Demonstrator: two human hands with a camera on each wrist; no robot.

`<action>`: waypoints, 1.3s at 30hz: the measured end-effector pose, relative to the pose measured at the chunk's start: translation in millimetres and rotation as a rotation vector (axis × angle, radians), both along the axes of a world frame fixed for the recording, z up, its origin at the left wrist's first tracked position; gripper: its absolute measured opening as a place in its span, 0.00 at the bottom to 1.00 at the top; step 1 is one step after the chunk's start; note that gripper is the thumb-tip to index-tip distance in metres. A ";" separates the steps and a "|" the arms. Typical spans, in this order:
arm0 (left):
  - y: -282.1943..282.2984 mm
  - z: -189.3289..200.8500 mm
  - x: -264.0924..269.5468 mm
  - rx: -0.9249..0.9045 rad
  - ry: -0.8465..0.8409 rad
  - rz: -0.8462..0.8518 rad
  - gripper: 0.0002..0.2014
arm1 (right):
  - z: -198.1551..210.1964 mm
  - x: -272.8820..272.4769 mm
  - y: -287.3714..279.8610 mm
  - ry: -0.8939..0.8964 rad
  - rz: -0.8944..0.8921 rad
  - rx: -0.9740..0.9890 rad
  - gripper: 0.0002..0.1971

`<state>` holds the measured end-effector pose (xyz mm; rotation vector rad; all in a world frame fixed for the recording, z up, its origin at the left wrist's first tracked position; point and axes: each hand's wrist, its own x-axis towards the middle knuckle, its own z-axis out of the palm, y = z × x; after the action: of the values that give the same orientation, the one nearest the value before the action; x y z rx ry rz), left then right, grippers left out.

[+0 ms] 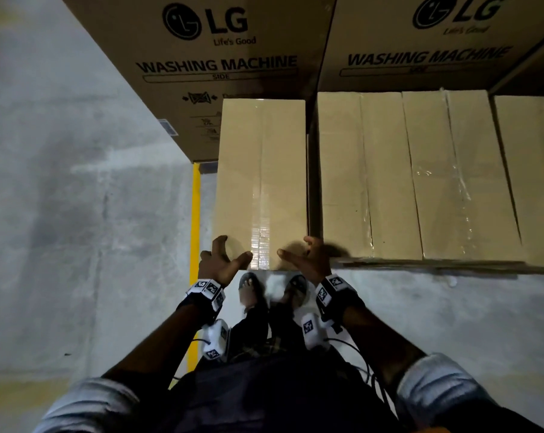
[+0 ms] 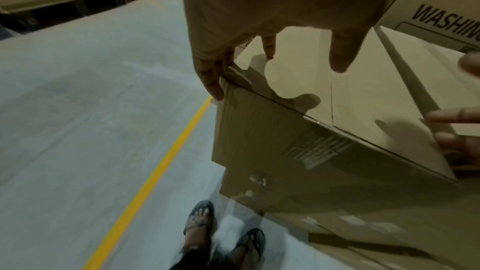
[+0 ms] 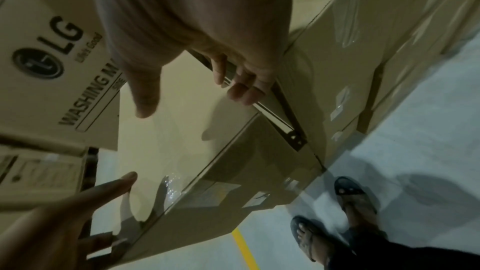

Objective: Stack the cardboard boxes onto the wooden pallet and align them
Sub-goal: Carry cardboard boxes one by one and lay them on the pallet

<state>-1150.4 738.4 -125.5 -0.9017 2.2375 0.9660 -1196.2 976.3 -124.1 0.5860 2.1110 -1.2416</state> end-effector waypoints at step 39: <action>-23.2 127.9 -18.3 -0.241 0.361 -0.056 0.57 | 116.1 -62.2 -42.1 0.393 0.445 0.194 0.61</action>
<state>-1168.7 715.2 2.4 -0.8093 2.7168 0.9036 -1258.4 934.2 -8.0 -0.0695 2.5231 -0.9574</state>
